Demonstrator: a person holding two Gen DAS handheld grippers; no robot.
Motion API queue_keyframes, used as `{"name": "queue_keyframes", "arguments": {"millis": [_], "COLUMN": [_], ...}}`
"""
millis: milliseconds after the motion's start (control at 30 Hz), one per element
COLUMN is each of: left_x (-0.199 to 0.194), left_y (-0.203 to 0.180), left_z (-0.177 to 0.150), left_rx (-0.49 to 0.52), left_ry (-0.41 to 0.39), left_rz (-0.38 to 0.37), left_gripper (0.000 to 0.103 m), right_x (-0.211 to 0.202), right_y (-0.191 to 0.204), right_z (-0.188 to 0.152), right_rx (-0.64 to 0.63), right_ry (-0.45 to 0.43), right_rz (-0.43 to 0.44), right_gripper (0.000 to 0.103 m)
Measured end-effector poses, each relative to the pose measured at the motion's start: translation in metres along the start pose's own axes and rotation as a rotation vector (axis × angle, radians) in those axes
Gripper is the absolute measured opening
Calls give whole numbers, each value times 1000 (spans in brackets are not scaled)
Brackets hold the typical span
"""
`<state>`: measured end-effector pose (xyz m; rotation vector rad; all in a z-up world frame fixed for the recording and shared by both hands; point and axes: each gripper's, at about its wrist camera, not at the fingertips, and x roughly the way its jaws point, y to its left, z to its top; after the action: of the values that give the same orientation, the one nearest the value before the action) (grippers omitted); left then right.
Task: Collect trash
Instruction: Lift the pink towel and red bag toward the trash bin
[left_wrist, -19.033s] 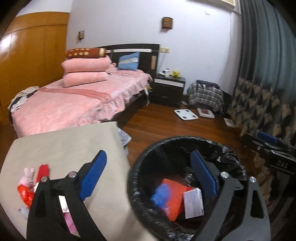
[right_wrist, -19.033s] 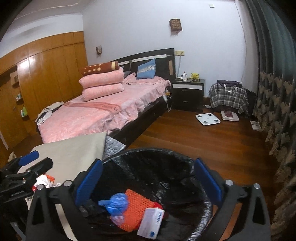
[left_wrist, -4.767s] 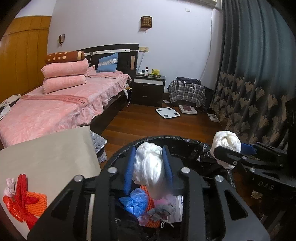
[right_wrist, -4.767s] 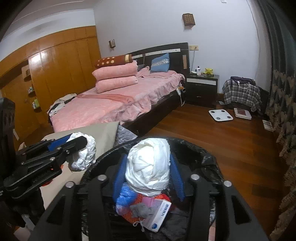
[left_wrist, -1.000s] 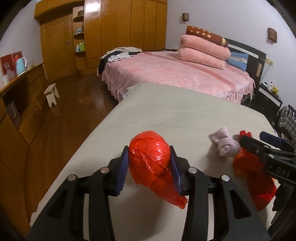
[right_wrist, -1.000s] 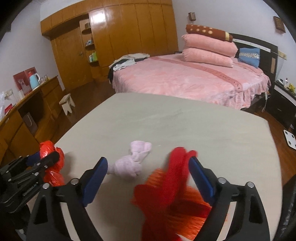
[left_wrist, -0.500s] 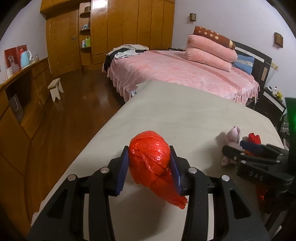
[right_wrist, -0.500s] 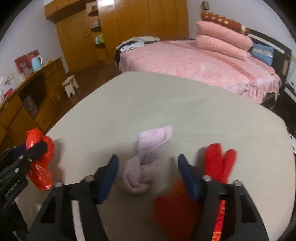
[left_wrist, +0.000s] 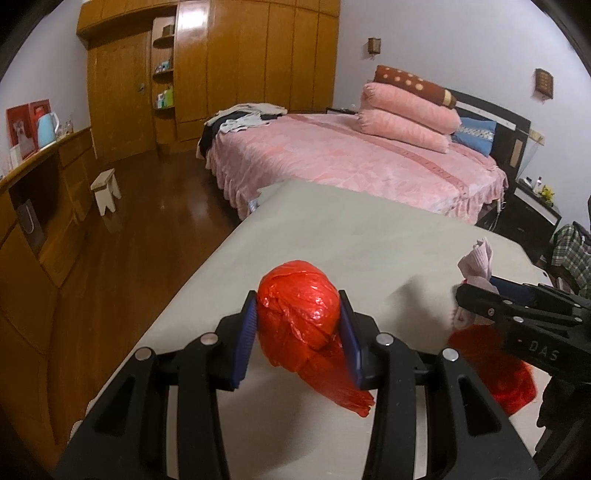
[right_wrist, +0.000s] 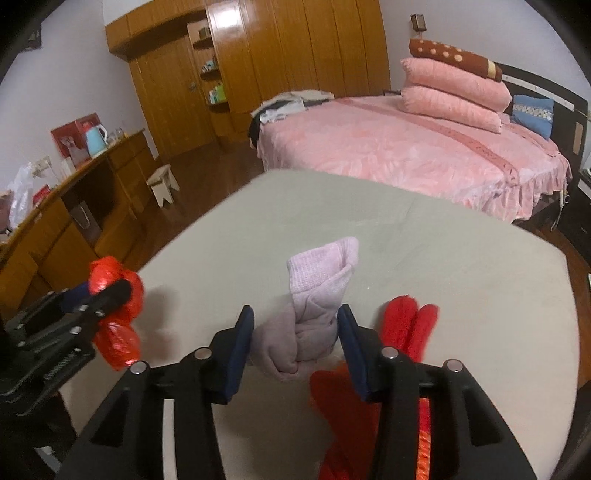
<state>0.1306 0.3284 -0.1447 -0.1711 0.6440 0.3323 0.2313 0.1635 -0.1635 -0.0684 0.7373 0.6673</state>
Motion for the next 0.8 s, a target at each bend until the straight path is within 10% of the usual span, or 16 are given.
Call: {"name": "queue_keyframes", "arguments": {"millis": [800], "left_x": [-86], "left_y": [-109], "left_z": [1], "left_rx": [95], "left_ry": [-80], "left_rz": [-192], "left_gripper": [40], "right_x": [-155], "right_y": [-48], "right_z": [-16], "right_rx": [24], "right_ry": [-186], "right_rz": [-91], "right_gripper": [46]}}
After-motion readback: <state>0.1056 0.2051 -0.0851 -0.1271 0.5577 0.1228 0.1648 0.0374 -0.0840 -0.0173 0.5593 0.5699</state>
